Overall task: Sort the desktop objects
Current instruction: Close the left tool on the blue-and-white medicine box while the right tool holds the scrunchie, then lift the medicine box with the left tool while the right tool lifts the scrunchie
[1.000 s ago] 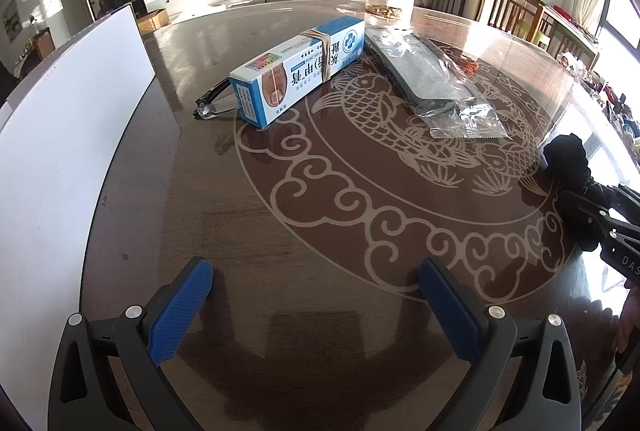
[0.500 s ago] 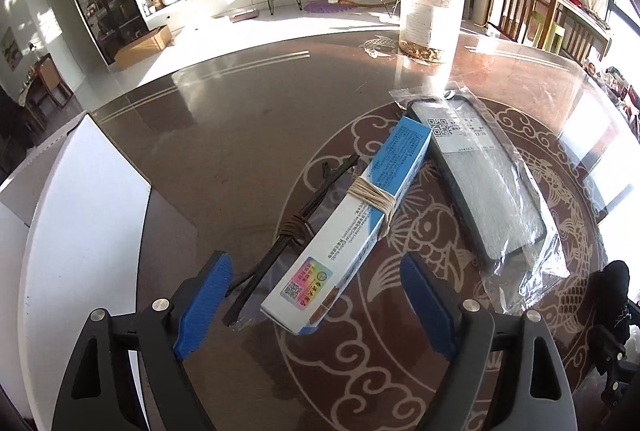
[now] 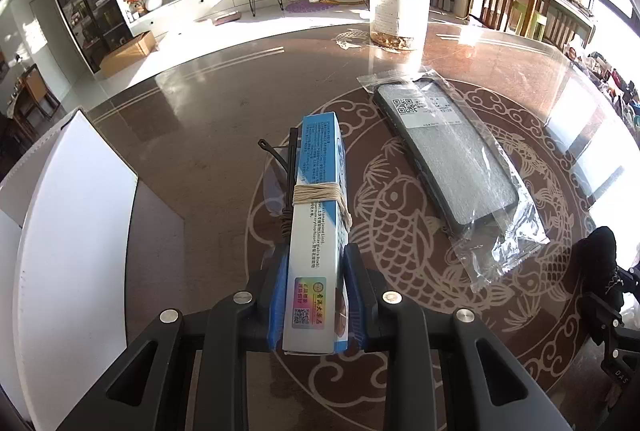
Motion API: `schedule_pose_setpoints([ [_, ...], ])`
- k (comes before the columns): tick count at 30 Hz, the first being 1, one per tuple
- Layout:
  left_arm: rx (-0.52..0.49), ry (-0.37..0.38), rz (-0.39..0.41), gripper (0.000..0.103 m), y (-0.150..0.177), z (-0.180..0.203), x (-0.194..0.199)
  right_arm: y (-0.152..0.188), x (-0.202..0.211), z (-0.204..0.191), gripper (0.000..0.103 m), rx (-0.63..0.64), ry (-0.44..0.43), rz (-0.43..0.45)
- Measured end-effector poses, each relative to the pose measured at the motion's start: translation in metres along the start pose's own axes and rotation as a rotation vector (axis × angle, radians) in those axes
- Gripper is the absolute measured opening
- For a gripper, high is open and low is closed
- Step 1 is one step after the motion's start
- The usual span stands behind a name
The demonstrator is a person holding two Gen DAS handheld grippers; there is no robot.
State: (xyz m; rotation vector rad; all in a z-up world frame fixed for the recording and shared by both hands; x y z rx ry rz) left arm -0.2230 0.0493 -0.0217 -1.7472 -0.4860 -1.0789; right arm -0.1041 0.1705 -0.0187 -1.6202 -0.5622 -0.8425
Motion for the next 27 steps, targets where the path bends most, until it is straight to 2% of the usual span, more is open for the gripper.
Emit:
schedule_pose_setpoints([
  [6,0.081,0.148,-0.009,0.027,0.068,0.007,0.043,-0.001,-0.001,-0.001,0.042,-0.006,-0.007,0.001],
  [9,0.143,0.171,-0.012,0.03,0.097,0.003,0.06,-0.001,-0.001,-0.001,0.042,-0.007,-0.008,0.002],
  [11,0.211,0.214,-0.034,0.048,0.112,-0.003,0.064,-0.001,-0.001,0.0,0.042,-0.007,-0.008,0.002],
  [13,0.264,0.22,-0.02,0.059,0.12,-0.012,0.069,-0.001,-0.001,0.0,0.042,-0.006,-0.007,0.001],
  [15,0.276,0.205,0.022,0.059,0.123,-0.019,0.078,-0.001,-0.001,0.0,0.042,-0.006,-0.007,0.001],
  [18,0.229,0.22,0.082,0.059,0.117,-0.014,0.091,-0.002,-0.002,0.0,0.042,-0.004,-0.003,0.0],
  [22,0.102,0.197,0.1,0.059,0.11,0.013,0.091,-0.001,-0.002,0.0,0.042,-0.001,0.0,0.0],
  [25,0.047,0.238,0.102,0.059,0.108,0.036,0.085,-0.001,-0.002,0.0,0.042,-0.001,0.0,0.0],
  [27,0.022,0.3,0.097,0.059,0.107,0.052,0.083,-0.001,-0.002,0.0,0.042,-0.001,0.0,0.0],
])
Point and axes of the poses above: each gripper's, at about its wrist camera, not at the fingertips, and x roughly against the way its jaws point, z to its right, y to its underside, the point moved 6 cm from there along -x, roughly the way its jaws point, and after that the axes turned 4 degrees about -y, right-handed, at the moved point
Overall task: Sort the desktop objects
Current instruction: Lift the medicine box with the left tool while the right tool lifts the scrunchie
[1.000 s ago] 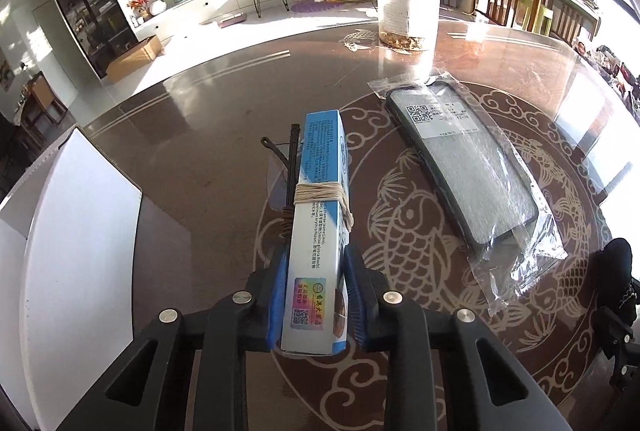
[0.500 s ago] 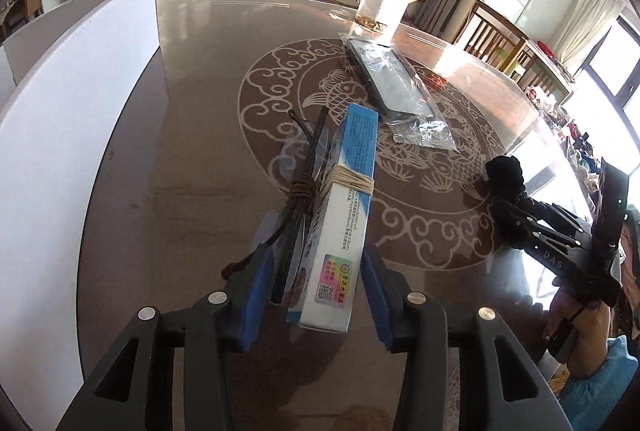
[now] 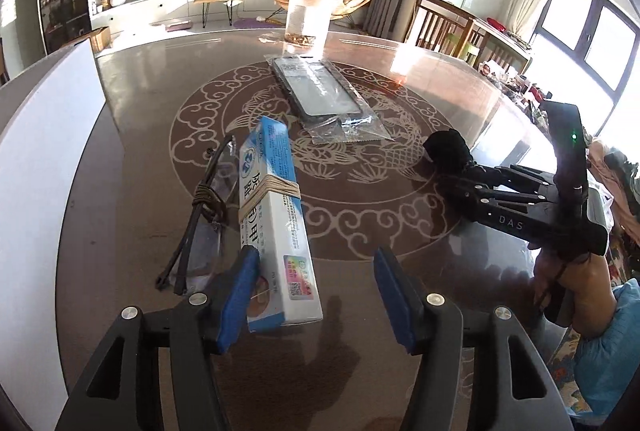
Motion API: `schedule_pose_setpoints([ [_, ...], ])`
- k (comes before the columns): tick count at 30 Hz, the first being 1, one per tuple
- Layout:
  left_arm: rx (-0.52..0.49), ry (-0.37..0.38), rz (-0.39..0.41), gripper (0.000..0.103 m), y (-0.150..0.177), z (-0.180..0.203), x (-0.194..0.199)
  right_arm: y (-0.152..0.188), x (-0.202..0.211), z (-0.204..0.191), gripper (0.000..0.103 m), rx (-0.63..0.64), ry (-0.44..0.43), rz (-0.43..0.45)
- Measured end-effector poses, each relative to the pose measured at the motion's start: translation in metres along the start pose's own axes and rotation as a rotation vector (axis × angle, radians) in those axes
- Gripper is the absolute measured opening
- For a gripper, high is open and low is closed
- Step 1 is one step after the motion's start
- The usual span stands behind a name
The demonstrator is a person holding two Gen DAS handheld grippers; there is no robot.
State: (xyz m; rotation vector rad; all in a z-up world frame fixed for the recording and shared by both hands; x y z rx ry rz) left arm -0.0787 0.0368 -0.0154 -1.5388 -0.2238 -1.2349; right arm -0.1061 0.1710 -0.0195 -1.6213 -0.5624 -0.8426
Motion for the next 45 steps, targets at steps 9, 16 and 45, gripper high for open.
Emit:
schedule_pose_setpoints([
  [9,0.082,0.006,-0.029,0.059,-0.006,-0.004,-0.009,0.0,0.0,0.0,0.042,0.001,0.001,0.0],
  [16,0.058,-0.072,-0.126,0.064,-0.005,0.001,-0.041,0.0,0.0,0.0,0.042,0.0,-0.001,0.0],
  [45,0.08,-0.315,-0.065,0.097,0.068,-0.009,0.007,0.0,0.001,0.0,0.042,-0.003,-0.006,0.001],
])
Point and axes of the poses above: each gripper's, at about its wrist camera, not at the fingertips, and x roughly against the way its jaws point, z to its right, y to its underside, the point moved 6 cm from there along -x, roughly the way its jaws point, and after that the axes turned 4 degrees about -y, right-handed, at the moved point
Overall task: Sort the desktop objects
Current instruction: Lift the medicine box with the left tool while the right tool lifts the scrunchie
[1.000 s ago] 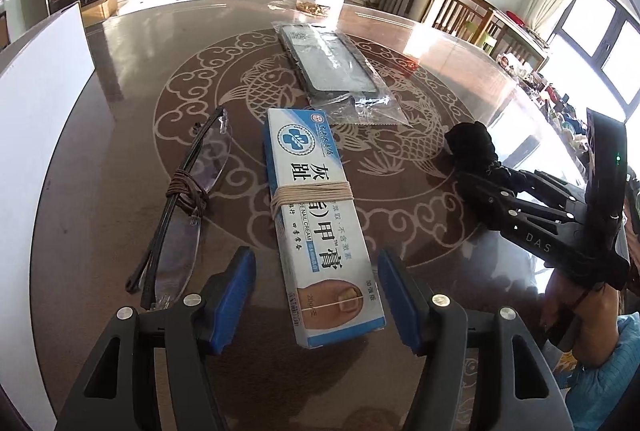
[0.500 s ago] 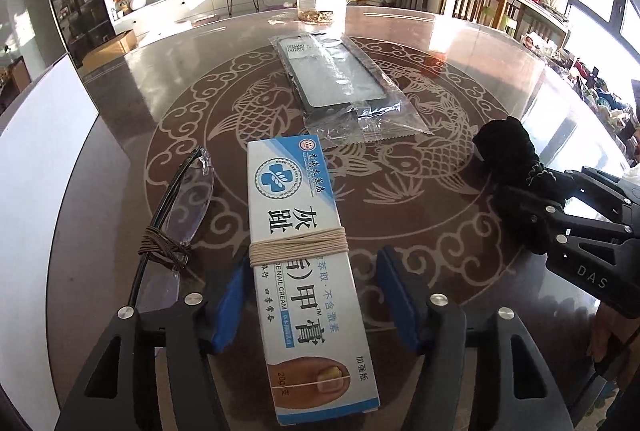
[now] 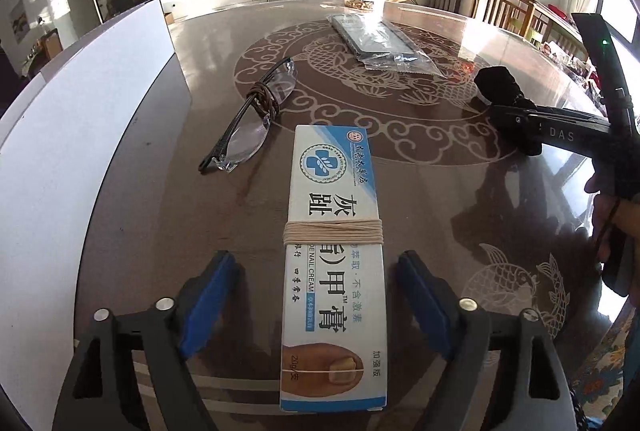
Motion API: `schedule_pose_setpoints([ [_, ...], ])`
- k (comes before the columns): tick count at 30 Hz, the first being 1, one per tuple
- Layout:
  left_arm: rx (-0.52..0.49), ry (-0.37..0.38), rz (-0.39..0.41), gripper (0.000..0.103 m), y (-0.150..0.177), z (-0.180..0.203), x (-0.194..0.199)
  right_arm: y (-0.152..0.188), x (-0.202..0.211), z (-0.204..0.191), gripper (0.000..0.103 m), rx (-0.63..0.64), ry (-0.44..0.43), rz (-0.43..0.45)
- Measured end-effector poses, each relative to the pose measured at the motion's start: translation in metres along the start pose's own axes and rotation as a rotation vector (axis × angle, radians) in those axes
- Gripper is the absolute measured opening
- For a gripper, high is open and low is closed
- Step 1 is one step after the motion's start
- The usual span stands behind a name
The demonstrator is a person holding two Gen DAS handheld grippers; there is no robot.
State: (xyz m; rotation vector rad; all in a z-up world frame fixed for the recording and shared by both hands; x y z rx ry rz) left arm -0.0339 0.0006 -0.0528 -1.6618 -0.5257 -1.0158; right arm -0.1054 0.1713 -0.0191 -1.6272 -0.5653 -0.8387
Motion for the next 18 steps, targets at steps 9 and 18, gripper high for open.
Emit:
schedule_pose_setpoints([
  [9,-0.011,0.016,0.015,0.103,-0.003,-0.004,-0.006,0.0,0.004,0.011,0.044,-0.085,-0.115,0.023],
  [18,-0.053,0.036,-0.07,0.103,-0.008,-0.001,-0.009,-0.009,-0.007,0.003,0.078,-0.011,-0.1,-0.136],
])
Point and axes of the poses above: each gripper's, at about its wrist camera, not at the fingertips, and x roughly against the way its jaws point, z to its right, y to its underside, the point moved 6 cm from there along -x, roughly the way its jaws point, and after that the axes turned 4 degrees about -y, right-handed, at the moved point
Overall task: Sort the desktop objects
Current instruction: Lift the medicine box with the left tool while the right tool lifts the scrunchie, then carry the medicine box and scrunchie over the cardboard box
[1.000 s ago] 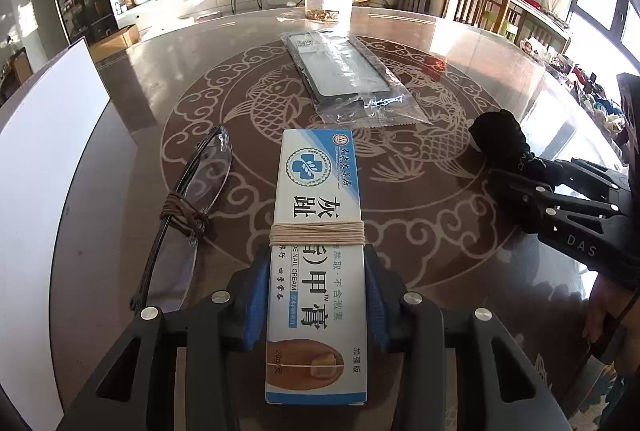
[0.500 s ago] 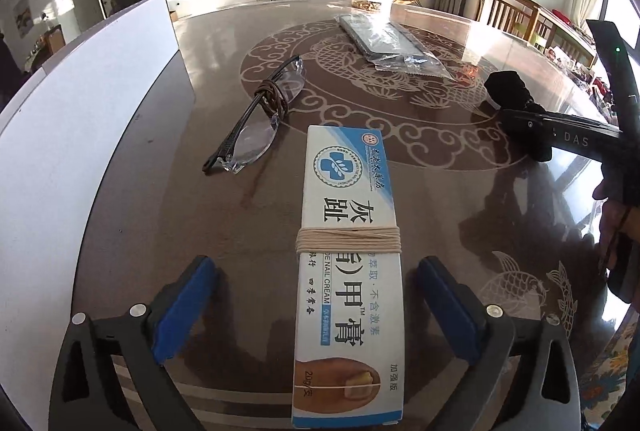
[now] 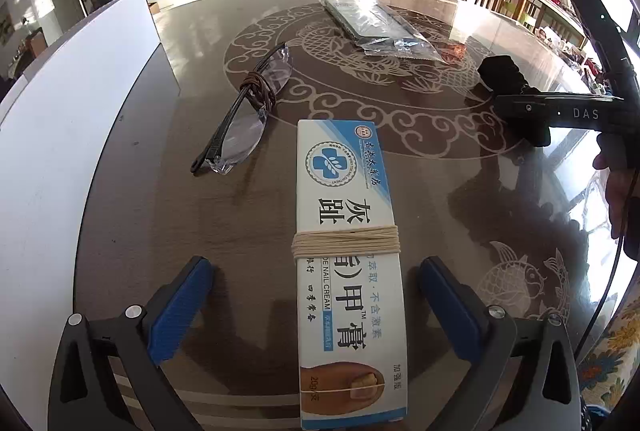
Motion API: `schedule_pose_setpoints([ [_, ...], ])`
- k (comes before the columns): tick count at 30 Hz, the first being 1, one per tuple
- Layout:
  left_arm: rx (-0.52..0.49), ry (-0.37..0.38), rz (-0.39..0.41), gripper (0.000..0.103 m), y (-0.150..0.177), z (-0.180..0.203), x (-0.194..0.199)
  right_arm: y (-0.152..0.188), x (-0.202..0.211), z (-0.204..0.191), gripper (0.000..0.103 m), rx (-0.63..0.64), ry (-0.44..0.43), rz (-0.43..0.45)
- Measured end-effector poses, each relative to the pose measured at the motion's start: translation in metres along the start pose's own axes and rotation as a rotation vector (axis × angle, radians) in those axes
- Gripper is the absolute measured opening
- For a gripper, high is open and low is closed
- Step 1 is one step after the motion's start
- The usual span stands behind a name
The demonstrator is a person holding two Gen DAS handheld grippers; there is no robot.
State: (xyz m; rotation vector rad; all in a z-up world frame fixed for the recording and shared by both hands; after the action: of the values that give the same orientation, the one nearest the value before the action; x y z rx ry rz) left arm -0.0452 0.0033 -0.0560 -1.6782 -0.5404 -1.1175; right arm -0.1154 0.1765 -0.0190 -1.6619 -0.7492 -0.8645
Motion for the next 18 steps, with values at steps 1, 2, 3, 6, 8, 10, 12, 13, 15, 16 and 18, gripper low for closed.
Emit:
schedule_pose_setpoints([
  [1,-0.003,0.001,-0.014,0.103,0.0,0.0,-0.001,-0.001,-0.002,-0.001,0.077,0.015,0.013,-0.025],
  [2,-0.008,0.005,-0.019,0.103,-0.001,0.0,-0.001,-0.002,-0.005,-0.001,0.077,0.027,0.041,-0.054],
  [3,-0.017,0.007,-0.012,0.103,0.0,0.0,0.0,-0.003,-0.005,-0.002,0.062,0.038,0.062,-0.071],
  [6,-0.026,0.02,0.052,0.052,0.002,-0.004,0.013,-0.001,0.004,-0.009,0.038,0.063,0.057,-0.091],
  [8,-0.007,0.037,0.051,0.042,0.006,-0.01,0.017,0.005,0.015,-0.018,0.038,0.074,0.032,-0.084],
  [10,0.02,0.055,0.06,0.041,0.014,-0.016,0.021,0.015,0.03,-0.032,0.038,0.084,-0.017,-0.073],
  [12,0.037,0.066,0.066,0.041,0.022,-0.017,0.026,0.027,0.042,-0.05,0.038,0.098,-0.07,-0.071],
  [13,0.047,0.078,0.068,0.041,0.025,-0.017,0.028,0.033,0.046,-0.059,0.038,0.112,-0.086,-0.072],
  [15,0.052,0.087,0.074,0.041,0.03,-0.016,0.033,0.045,0.05,-0.077,0.038,0.135,-0.121,-0.079],
  [16,0.053,0.09,0.08,0.041,0.03,-0.016,0.036,0.05,0.051,-0.085,0.038,0.141,-0.136,-0.085],
  [18,0.063,0.1,0.094,0.041,0.028,-0.017,0.043,0.054,0.052,-0.098,0.038,0.148,-0.166,-0.093],
])
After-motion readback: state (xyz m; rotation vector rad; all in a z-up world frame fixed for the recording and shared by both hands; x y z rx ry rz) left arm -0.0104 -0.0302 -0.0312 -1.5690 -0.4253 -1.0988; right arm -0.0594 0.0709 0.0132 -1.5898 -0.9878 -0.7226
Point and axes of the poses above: each gripper's, at about its wrist camera, not at the fingertips, and x roughly against the way its jaws point, z to its right, y to its underside, the point moved 6 cm from there along -x, roughly the way its jaws point, and after that the axes turned 4 degrees about -y, right-handed, at the moved point
